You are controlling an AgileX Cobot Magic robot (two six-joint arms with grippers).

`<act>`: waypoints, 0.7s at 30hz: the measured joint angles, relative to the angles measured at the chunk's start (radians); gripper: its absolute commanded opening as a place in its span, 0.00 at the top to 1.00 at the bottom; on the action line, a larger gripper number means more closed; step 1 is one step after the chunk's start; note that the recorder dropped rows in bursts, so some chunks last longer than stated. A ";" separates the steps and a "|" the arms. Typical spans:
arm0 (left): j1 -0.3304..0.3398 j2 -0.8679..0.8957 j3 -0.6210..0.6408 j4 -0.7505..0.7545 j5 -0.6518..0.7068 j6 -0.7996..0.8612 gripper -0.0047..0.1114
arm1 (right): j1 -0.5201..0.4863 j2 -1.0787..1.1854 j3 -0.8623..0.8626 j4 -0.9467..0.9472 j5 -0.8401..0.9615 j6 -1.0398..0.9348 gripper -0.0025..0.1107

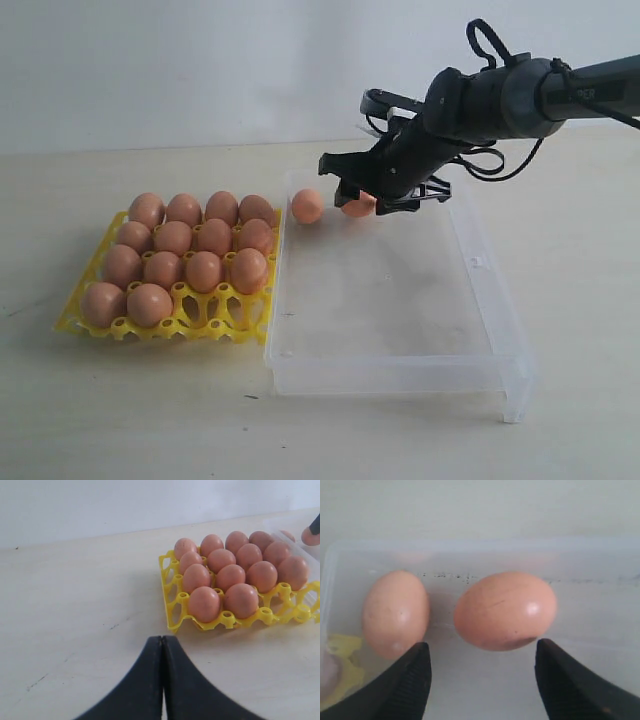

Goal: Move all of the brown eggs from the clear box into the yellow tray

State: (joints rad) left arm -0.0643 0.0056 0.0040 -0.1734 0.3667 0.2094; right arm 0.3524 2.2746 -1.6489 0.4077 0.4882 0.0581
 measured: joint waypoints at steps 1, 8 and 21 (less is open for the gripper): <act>0.000 0.000 0.000 0.000 0.000 0.000 0.96 | 0.000 0.002 0.000 0.027 0.000 0.006 0.45; 0.000 0.000 0.000 0.000 0.000 0.000 0.96 | -0.008 0.031 0.000 0.120 -0.015 0.036 0.45; 0.000 0.000 0.000 0.000 0.000 0.000 0.96 | -0.023 0.073 0.000 0.331 -0.143 0.049 0.45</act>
State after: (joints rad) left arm -0.0643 0.0056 0.0040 -0.1734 0.3667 0.2094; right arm 0.3295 2.3472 -1.6489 0.7390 0.3455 0.1071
